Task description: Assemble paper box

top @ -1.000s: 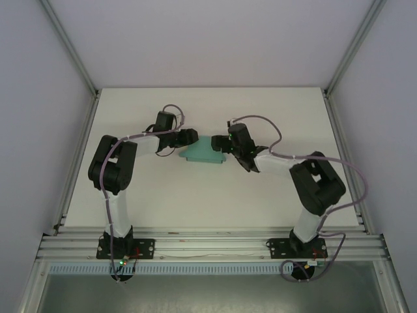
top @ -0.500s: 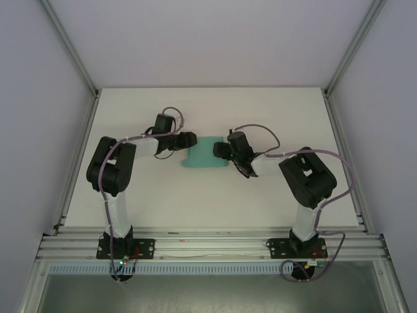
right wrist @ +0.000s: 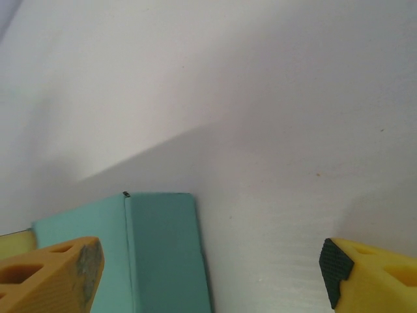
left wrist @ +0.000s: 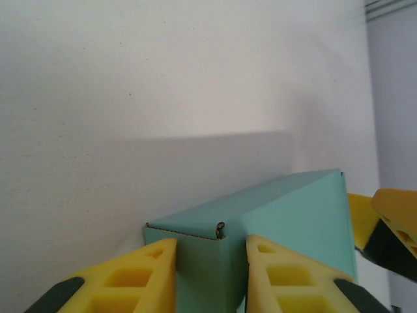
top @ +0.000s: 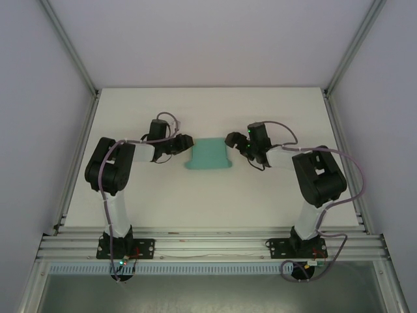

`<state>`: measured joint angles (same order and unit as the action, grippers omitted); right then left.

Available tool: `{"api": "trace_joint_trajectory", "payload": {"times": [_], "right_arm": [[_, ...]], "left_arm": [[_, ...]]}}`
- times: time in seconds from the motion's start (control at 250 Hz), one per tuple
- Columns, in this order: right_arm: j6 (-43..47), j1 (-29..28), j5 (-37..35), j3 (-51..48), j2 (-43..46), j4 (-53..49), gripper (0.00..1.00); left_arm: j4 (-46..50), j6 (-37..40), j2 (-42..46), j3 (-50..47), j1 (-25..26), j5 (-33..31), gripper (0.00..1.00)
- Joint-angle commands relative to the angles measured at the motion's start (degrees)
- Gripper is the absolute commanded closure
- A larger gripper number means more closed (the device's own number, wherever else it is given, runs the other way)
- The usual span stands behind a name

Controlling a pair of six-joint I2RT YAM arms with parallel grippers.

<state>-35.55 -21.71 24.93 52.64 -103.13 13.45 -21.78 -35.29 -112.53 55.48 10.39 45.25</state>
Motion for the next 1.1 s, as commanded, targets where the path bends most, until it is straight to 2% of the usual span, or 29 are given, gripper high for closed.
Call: {"api": "trace_joint_trajectory", "payload": {"times": [0.0,0.152,0.204,0.46,0.556,0.708,0.839,0.883,0.919,1.031,1.075,1.095], "right_arm": [[-2.9,-0.3,11.2,2.4,0.0,0.1,0.13],[-3.5,-0.3,15.0,3.6,-2.6,-0.8,0.13],[-3.8,-0.3,16.8,3.7,-3.2,-0.3,0.13],[-8.2,-0.3,24.3,2.7,-4.9,5.4,0.17],[-10.5,-0.8,26.9,3.5,-6.3,9.0,0.25],[-17.8,-1.1,29.6,3.1,-8.2,20.7,0.39],[-18.3,-1.1,29.0,3.8,-7.6,20.4,0.50],[-18.1,-1.1,28.3,4.1,-7.1,19.3,0.51],[-17.9,-1.1,28.1,4.3,-6.8,18.4,0.53],[-18.1,-0.7,26.5,4.4,-4.8,14.8,0.58],[-18.3,-0.5,25.7,4.1,-3.6,13.5,0.58],[-18.3,-0.3,25.3,4.1,-3.0,12.5,0.58]], "left_arm": [[-4.2,-4.0,-1.9,-2.8,-0.9,1.6,0.81],[-6.2,-4.5,-1.5,-4.3,-1.9,2.2,0.83],[-6.4,-4.6,-1.6,-4.5,-2.1,2.3,0.87],[-8.1,-5.6,-1.9,-5.2,-2.2,2.5,0.88],[-8.0,-5.3,-1.8,-5.1,-2.2,2.7,0.87],[-8.6,-5.2,-1.8,-5.1,-2.2,2.6,0.87],[-11.8,-5.9,-0.7,-5.0,-2.2,3.2,0.83],[-12.4,-5.9,-0.2,-4.8,-2.2,3.3,0.78],[-12.6,-5.5,0.4,-4.5,-2.1,3.3,0.68],[-10.5,-1.8,2.9,-2.7,-2.1,2.2,0.27],[-8.8,0.4,5.4,-1.8,-2.2,1.2,0.02],[-7.9,1.7,6.2,-1.3,-2.1,0.7,0.01]]}}
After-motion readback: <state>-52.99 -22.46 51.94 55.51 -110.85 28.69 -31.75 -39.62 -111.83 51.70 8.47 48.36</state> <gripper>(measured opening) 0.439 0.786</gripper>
